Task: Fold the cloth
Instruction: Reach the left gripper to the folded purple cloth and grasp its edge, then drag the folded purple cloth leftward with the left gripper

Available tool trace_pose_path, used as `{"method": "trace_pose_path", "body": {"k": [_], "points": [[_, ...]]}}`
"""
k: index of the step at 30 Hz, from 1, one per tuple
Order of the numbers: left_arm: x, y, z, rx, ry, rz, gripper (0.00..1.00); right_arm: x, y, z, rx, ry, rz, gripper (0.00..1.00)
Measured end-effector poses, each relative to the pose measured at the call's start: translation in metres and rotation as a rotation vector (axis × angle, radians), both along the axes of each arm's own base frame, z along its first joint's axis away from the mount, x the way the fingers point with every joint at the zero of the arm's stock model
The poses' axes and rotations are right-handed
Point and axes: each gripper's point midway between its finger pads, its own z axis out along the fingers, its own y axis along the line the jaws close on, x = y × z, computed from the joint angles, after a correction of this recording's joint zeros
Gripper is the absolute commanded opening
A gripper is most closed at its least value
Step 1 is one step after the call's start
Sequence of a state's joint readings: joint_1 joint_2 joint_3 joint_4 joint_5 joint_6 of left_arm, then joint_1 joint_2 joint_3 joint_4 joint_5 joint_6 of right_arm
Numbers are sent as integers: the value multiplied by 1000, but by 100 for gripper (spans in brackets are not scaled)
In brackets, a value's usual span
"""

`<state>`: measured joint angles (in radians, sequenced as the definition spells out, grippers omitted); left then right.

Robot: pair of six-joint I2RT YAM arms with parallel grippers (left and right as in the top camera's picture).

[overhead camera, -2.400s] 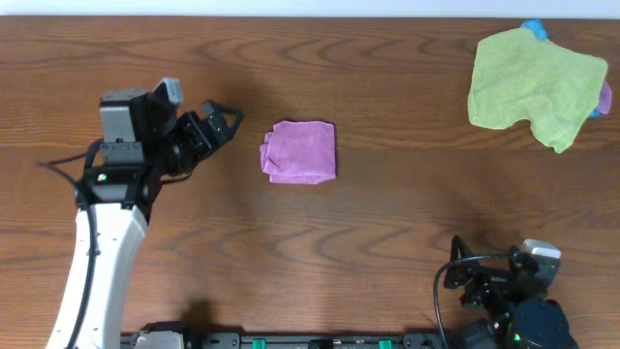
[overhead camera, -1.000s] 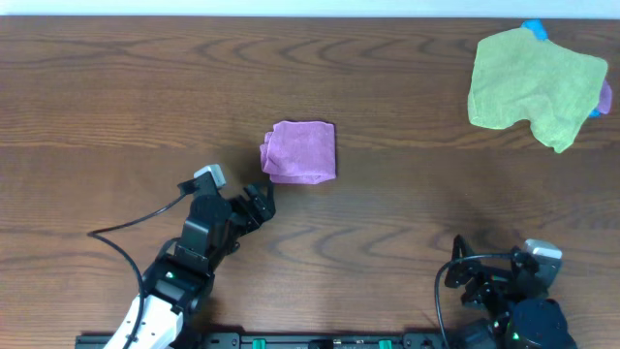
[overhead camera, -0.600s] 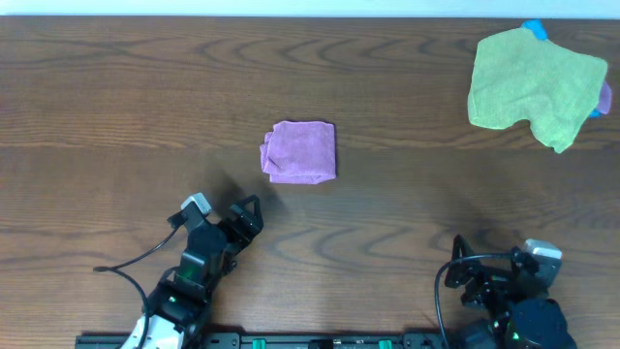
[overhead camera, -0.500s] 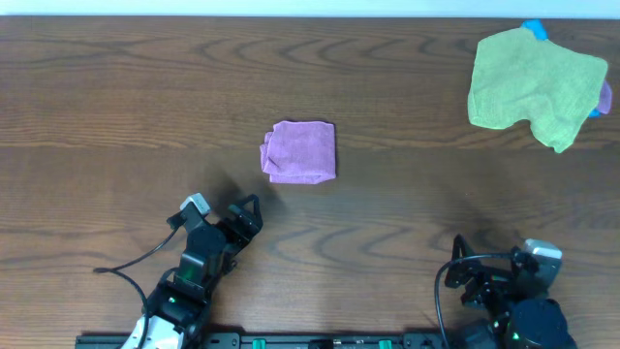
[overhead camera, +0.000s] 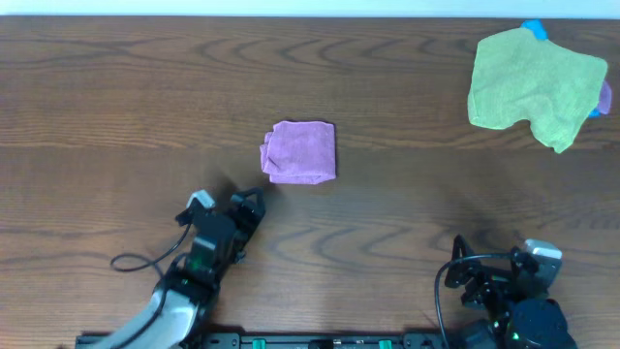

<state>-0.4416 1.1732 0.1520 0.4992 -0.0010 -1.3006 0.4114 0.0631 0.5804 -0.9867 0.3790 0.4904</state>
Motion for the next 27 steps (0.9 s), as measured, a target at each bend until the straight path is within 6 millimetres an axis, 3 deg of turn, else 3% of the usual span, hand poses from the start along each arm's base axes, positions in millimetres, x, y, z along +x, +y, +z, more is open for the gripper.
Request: {"method": "trace_pose_path", "body": {"k": [5, 9, 19, 27], "points": [[39, -28, 16, -36, 6, -36, 98, 0, 0, 0, 0, 0, 0, 99], [51, -37, 14, -39, 27, -50, 97, 0, 0, 0, 0, 0, 0, 99], [72, -52, 5, -42, 64, -70, 98, 0, 0, 0, 0, 0, 0, 99], [75, -55, -8, -92, 117, -29, 98, 0, 0, 0, 0, 0, 0, 99]]}}
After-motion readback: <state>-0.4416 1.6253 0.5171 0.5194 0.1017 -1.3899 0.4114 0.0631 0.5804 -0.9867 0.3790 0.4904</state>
